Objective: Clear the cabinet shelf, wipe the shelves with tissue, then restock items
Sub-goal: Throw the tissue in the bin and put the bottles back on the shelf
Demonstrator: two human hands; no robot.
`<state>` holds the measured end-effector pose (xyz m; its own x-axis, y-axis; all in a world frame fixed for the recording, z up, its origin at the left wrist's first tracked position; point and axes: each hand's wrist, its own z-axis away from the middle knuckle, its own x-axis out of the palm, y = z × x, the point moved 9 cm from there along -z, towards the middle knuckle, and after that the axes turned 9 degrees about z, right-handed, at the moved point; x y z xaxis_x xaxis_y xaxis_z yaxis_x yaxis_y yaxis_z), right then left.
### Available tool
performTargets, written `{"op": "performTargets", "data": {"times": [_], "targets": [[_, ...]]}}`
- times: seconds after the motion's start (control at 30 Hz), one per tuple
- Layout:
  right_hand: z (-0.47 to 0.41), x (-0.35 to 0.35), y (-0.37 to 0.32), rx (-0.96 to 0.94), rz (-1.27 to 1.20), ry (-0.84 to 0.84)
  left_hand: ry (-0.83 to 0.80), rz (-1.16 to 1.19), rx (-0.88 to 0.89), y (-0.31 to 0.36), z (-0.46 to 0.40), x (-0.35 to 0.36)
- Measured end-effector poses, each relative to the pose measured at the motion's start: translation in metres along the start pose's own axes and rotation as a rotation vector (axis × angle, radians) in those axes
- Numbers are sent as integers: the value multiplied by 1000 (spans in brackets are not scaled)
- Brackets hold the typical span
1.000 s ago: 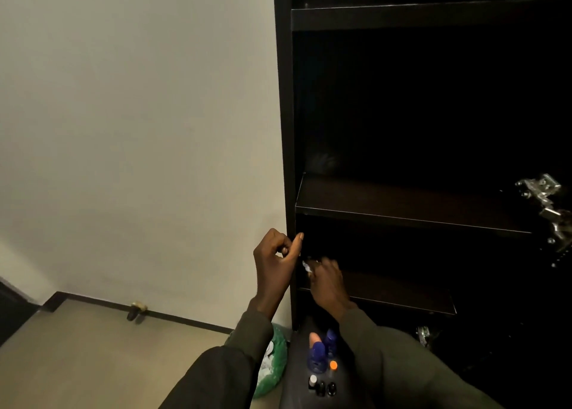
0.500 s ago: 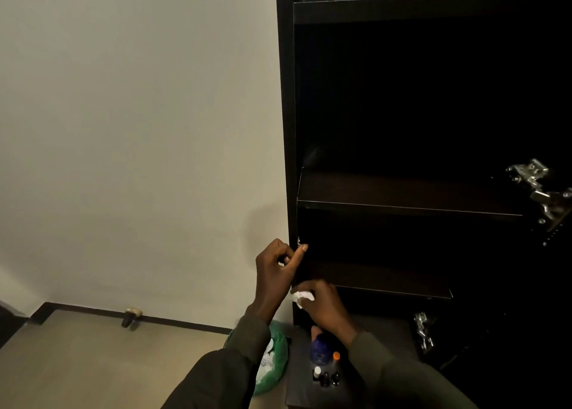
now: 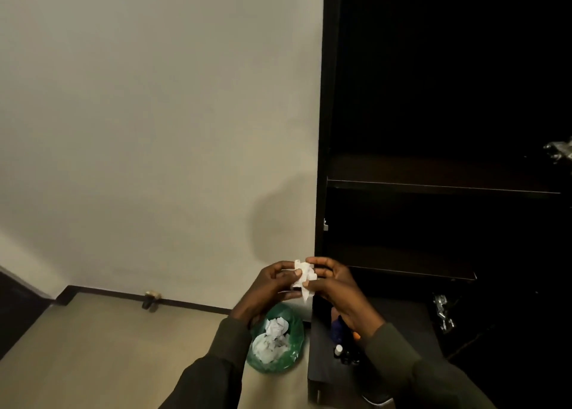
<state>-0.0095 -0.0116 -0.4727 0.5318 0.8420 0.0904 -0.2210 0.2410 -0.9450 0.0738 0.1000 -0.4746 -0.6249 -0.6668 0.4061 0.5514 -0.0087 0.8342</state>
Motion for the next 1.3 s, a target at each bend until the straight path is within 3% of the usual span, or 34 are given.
{"op": "performTargets", "data": {"times": [0.3, 0.43, 0.57, 0.63, 0.73, 0.97, 1.3], "targets": [[-10, 41, 10, -27, 243, 12, 260, -21, 121, 10, 14, -65], [-21, 55, 20, -13, 348, 42, 321, 51, 23, -10, 11, -82], [-28, 58, 36, -18, 465, 48, 208, 286, -168, -41, 8, -81], [-27, 65, 41, -27, 523, -16, 212, 279, -151, -42, 8, -82], [-21, 75, 46, -10, 611, -108, 352, 219, -71, -42, 6, -101], [-26, 57, 60, 38, 483, -81, 573, 73, -79, -52, -4, -144], [-14, 11, 64, 107, 324, -30, 560, -253, -235, -48, -42, -163]]}}
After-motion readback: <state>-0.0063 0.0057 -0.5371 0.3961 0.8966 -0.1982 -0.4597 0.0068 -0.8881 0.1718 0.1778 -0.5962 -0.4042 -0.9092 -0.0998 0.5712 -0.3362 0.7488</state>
